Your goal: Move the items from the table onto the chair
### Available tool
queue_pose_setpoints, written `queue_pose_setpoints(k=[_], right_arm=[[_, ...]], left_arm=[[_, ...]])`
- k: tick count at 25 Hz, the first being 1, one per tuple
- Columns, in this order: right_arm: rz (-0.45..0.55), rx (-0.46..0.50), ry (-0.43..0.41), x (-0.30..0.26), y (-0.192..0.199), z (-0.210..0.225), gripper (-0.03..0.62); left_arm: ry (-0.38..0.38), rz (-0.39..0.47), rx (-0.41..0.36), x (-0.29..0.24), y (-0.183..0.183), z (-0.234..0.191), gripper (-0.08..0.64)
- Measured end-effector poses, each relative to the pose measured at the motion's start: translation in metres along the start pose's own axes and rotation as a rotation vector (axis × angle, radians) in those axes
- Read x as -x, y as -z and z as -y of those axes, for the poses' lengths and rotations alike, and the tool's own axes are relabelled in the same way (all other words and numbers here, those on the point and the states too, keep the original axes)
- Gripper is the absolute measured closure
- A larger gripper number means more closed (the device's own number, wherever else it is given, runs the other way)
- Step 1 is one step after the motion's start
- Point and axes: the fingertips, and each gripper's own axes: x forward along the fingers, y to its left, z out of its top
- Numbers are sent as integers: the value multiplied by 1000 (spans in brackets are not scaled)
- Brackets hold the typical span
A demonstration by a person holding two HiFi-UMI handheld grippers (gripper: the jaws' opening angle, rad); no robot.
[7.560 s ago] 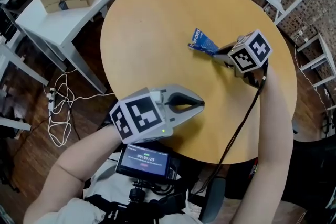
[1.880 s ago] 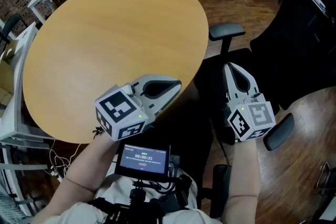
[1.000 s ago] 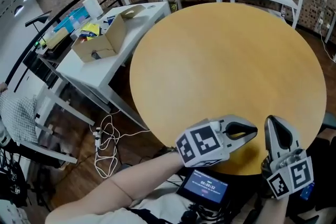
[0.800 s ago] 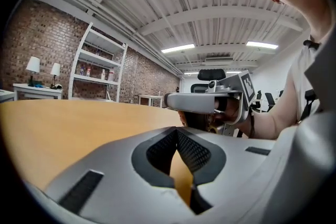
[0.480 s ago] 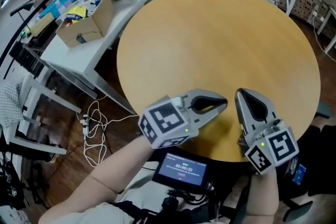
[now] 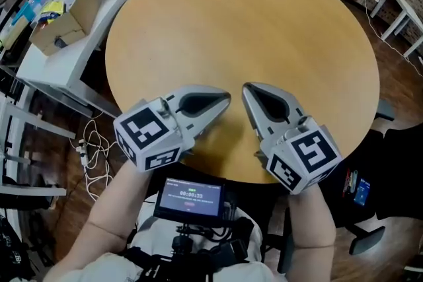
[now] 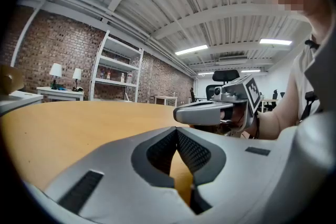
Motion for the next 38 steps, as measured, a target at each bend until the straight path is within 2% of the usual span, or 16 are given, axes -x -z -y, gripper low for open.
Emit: queue_pose_setpoints(k=[23, 38], right_arm=[[4, 22, -1, 2, 3, 0, 589], [-44, 17, -6, -1, 14, 2, 589]], left_arm=[[1, -8, 5, -1, 0, 1, 557], [-1, -2, -1, -1, -1, 2, 557]])
